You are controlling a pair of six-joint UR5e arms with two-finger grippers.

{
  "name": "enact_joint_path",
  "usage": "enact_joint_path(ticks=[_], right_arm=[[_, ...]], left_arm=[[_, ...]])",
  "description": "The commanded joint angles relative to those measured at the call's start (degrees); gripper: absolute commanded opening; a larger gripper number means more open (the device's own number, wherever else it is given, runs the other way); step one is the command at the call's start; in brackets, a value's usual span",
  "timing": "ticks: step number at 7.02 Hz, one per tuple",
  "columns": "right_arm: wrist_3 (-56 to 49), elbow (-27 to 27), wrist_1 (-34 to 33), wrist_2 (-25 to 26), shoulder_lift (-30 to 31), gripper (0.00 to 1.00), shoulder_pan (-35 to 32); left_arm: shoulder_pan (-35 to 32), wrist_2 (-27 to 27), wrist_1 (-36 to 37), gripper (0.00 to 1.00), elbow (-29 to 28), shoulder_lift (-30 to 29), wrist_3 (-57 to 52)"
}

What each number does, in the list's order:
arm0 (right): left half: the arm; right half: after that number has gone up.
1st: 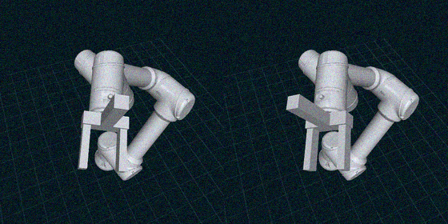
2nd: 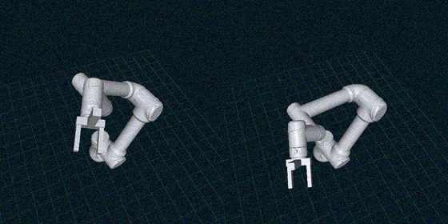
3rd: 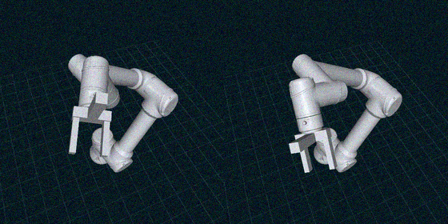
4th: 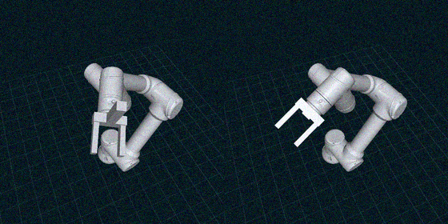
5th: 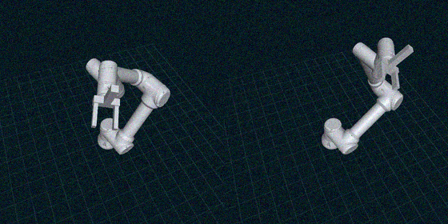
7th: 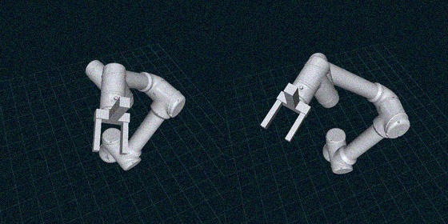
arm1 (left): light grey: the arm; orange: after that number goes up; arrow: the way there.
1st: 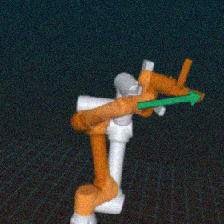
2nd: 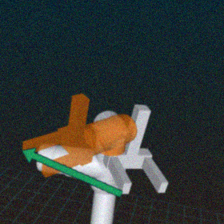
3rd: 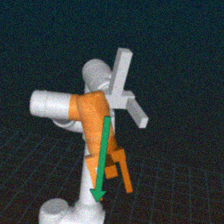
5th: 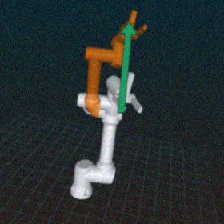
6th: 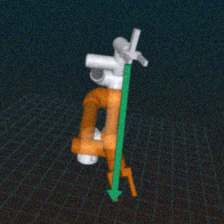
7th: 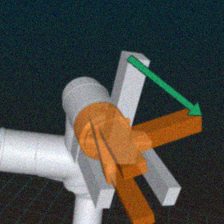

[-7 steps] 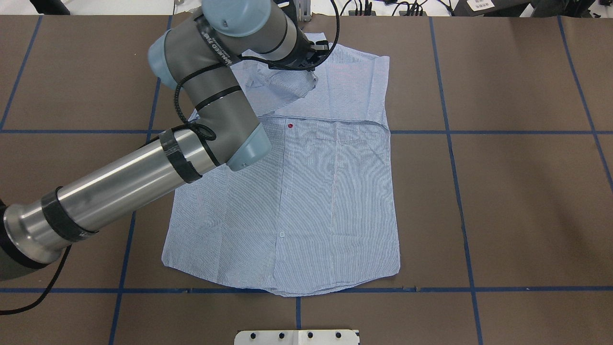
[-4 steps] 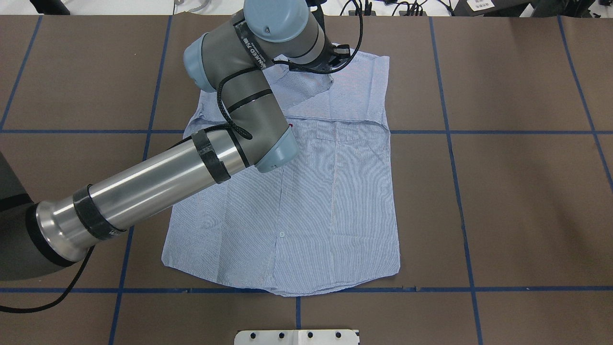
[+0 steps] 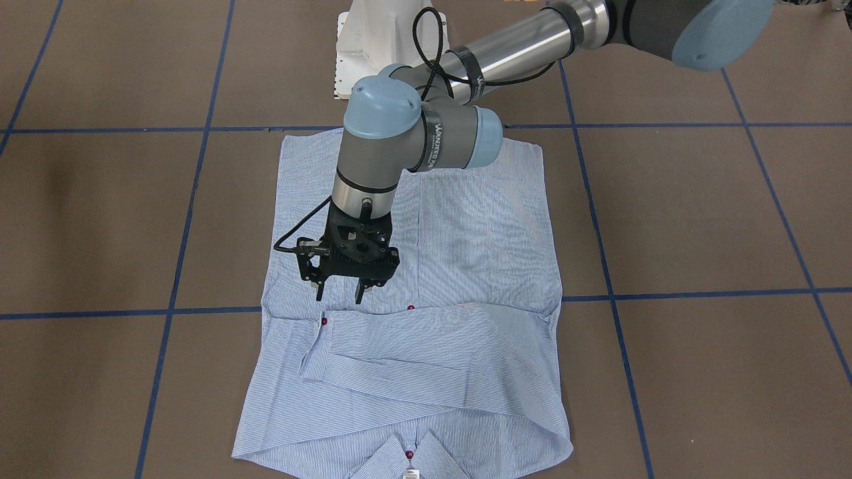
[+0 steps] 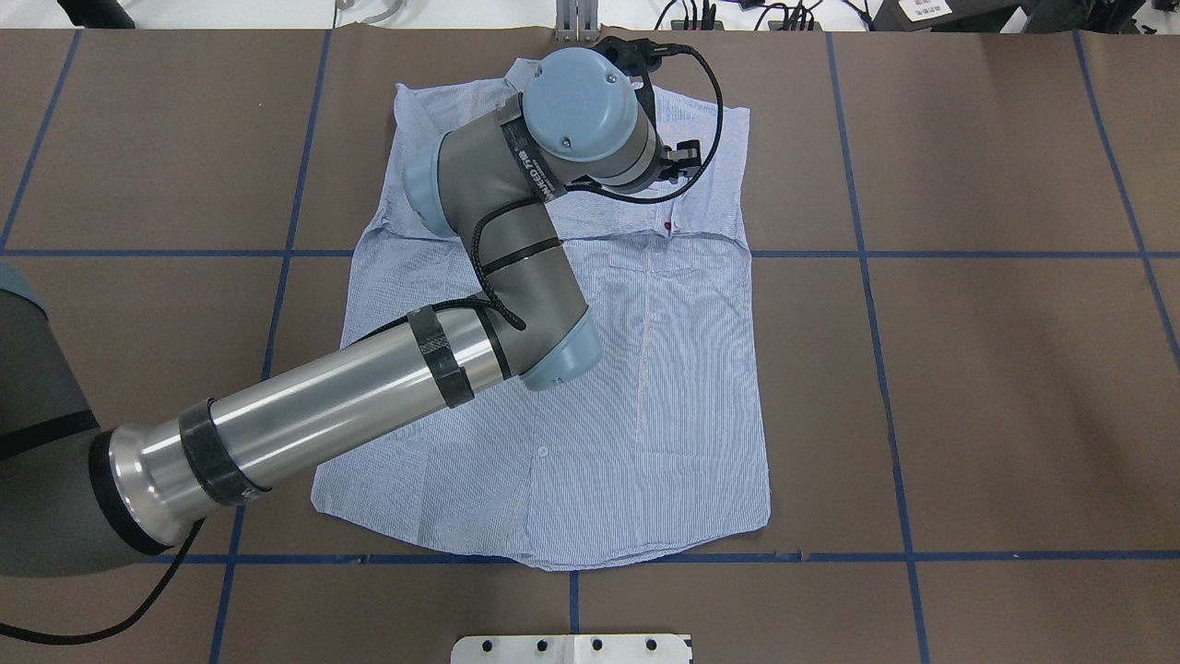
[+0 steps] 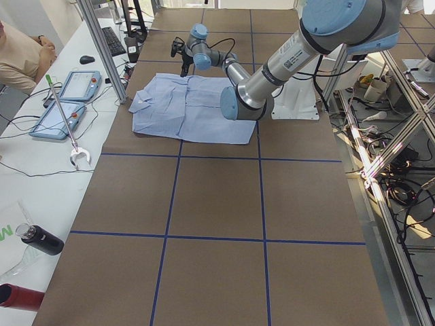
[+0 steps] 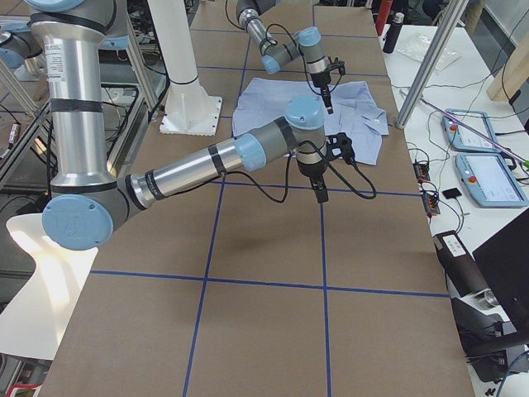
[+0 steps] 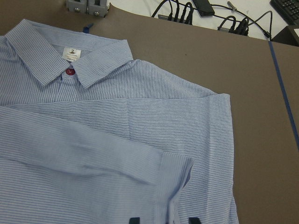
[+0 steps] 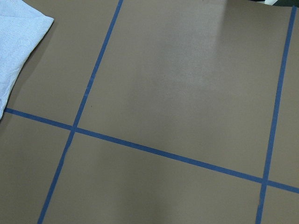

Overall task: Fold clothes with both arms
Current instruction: 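Release the sleeve and move both grippers to the shirt's sides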

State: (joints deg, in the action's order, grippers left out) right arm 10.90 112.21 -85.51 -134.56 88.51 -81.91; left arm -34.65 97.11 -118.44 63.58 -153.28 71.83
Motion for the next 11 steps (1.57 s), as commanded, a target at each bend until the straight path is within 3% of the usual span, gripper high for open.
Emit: enact_joint_path(ticks=[1, 2, 4, 5, 6, 9, 10, 11], right_arm=[[1.74, 0.20, 0.08, -0.09, -0.09, 1.00, 0.00], [7.67, 1.07, 0.69, 0.00, -0.44, 1.00, 1.04], [23.03, 2.05, 9.79, 1.83, 0.08, 1.00, 7.26], [29.99, 4.75, 11.06, 5.59, 0.52, 1.00, 12.25], [37.71, 8.77, 11.07, 9.28, 1.22, 1.00, 17.61], [57.85, 18.19, 10.98, 25.60, 4.82, 1.00, 37.72], [64.70, 20.83, 10.98, 32.19, 6.40, 1.00, 45.62], [70.95, 22.42, 10.90, 41.13, 7.46, 1.00, 54.49]], left_arm=[[0.64, -0.17, -1.35, 1.00, 0.40, 0.26, -0.28], [0.46, 0.44, -0.49, 1.00, 2.41, 2.18, -4.03], [0.11, 4.02, 6.50, 1.00, 19.29, 14.70, -13.17], [-0.15, 5.44, 7.07, 1.00, 28.87, 21.90, -15.82], [-0.15, 6.76, 7.08, 1.00, 34.80, 27.37, -16.89], [-0.07, 6.43, 6.91, 1.00, 50.98, 45.99, -15.07], [0.98, 5.73, 4.90, 1.00, 53.55, 51.01, -10.96], [4.99, -0.02, -1.99, 1.00, 53.84, 57.15, -7.09]])
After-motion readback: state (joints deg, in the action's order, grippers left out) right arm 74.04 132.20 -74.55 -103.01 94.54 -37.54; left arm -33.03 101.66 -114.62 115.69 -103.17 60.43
